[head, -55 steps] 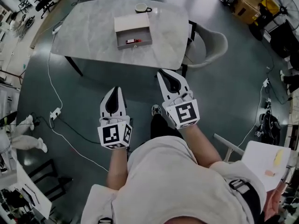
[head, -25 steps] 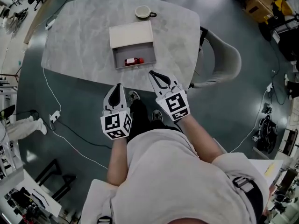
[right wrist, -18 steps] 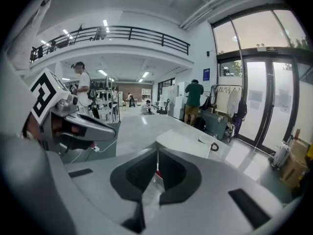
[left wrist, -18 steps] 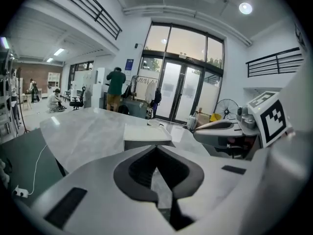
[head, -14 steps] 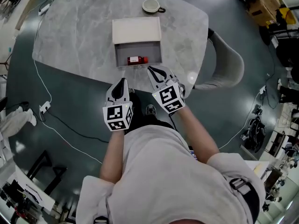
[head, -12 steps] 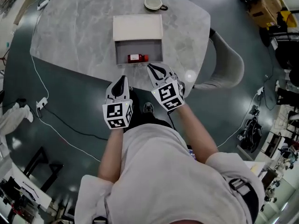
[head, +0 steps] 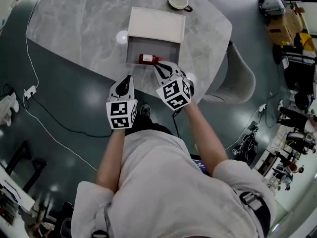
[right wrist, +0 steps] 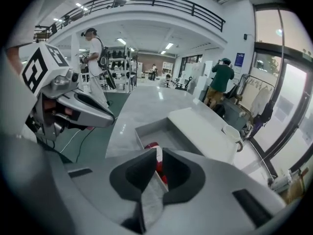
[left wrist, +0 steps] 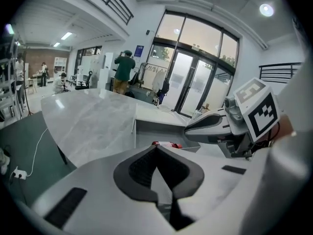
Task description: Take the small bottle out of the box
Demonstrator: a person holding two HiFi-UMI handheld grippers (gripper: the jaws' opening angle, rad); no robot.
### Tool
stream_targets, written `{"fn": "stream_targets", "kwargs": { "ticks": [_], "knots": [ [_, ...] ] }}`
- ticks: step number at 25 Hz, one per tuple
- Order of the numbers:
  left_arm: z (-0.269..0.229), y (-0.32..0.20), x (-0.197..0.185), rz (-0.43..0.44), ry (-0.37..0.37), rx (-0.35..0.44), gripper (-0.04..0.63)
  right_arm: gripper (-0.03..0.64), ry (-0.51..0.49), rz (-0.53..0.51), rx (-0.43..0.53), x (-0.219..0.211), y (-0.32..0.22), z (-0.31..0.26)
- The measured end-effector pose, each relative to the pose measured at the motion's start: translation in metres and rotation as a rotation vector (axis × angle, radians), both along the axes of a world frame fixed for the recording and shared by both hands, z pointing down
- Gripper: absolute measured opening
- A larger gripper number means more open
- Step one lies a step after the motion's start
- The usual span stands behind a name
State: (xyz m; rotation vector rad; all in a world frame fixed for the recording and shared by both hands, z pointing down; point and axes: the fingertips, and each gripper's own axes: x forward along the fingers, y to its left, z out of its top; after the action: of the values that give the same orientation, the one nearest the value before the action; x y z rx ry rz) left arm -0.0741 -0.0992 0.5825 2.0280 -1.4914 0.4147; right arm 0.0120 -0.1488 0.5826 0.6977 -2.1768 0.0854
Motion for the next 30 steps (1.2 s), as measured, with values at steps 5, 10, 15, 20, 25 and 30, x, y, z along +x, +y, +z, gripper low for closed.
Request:
{"fn": "stream_targets", "kwargs": {
  "ticks": [5,10,15,20,25,30],
  "knots": [
    [0.010,-0.004,-0.013,-0.045,0.007,-0.008,0.023,0.029,0.082,-0.086,-0.022,-0.007,-0.009,0.021],
    [0.017,-0.006,-0.025,-0.073,0.017,-0.037,0.023,0.031,0.159,-0.214,-0.063,-0.019,-0.020,0.035],
    [0.020,-0.009,-0.035,-0.097,0.034,-0.051,0.023,0.076,0.266,-0.355,-0.151,-0.024,-0.019,0.053],
    [0.019,-0.019,-0.045,-0.105,0.036,-0.051,0.023,0.130,0.319,-0.398,-0.197,-0.026,-0.026,0.061],
    [0.019,-0.030,-0.056,-0.111,0.036,-0.053,0.023,0.130,0.353,-0.462,-0.270,-0.030,-0.025,0.069],
    [0.020,-0.037,-0.067,-0.104,0.032,-0.057,0.023,0.132,0.377,-0.528,-0.389,-0.033,-0.023,0.075]
  ]
}}
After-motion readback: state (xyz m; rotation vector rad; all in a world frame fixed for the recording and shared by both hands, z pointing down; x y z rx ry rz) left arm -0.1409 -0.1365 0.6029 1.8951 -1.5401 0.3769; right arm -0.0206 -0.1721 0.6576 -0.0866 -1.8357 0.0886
